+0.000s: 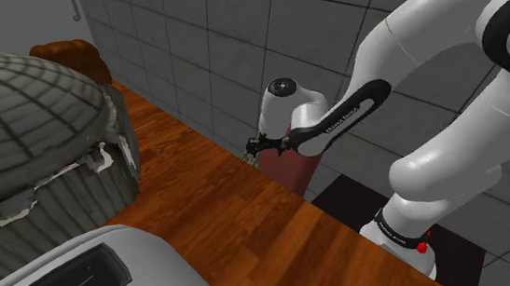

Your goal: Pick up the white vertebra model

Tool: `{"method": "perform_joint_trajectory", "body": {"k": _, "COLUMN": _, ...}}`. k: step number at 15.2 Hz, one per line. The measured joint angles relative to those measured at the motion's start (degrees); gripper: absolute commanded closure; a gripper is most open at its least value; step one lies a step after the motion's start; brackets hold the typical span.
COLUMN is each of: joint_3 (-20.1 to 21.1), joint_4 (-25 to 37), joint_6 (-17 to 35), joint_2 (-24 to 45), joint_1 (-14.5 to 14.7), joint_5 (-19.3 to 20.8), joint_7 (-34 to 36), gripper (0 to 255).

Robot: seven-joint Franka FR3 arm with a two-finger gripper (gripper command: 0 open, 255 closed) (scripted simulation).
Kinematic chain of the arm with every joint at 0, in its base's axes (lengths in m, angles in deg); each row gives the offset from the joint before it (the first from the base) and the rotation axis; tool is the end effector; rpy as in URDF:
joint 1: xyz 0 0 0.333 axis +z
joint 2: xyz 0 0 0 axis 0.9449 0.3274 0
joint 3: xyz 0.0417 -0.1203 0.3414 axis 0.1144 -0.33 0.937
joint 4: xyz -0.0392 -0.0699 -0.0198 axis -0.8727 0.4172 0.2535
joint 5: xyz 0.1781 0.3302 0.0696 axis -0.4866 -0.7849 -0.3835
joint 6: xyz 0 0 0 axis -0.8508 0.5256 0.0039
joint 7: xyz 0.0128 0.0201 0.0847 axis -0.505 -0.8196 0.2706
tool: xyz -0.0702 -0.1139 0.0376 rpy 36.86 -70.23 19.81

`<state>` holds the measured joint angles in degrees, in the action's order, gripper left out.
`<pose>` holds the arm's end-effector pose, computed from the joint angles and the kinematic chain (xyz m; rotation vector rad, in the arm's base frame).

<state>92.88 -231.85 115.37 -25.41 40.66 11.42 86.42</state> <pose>0.4135 0.1248 0.3023 2.8405 -0.8808 0.4097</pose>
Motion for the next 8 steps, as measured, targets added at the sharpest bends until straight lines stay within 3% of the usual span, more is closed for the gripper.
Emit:
{"method": "perform_joint_trajectory", "body": {"k": 1, "joint_3": 1.9, "joint_4": 2.6, "joint_6": -0.9, "joint_2": 4.8, "joint_1": -2.9, "joint_5": 8.7, "joint_7": 8.1, "gripper": 0}}
{"method": "perform_joint_trajectory", "body": {"k": 2, "joint_3": 1.9, "joint_4": 4.4, "joint_6": -2.2, "joint_2": 8.3, "joint_1": -3.3, "joint_5": 16.3, "joint_7": 15.7, "gripper": 0}}
{"method": "perform_joint_trajectory", "body": {"k": 4, "joint_3": -0.6, "joint_4": 8.5, "joint_6": -5.4, "joint_2": 15.3, "joint_1": -1.1, "joint_5": 28.8, "joint_7": 28.2, "gripper": 0}}
{"method": "perform_joint_trajectory", "body": {"k": 6, "joint_3": -3.6, "joint_4": 11.9, "joint_6": -7.9, "joint_2": 20.5, "joint_1": 1.7, "joint_5": 36.3, "joint_7": 35.8, "gripper": 0}}
{"method": "perform_joint_trajectory", "body": {"k": 8, "joint_3": -5.1, "joint_4": 13.2, "joint_6": -8.7, "joint_2": 23.1, "joint_1": 3.2, "joint_5": 40.0, "joint_7": 39.2, "gripper": 0}}
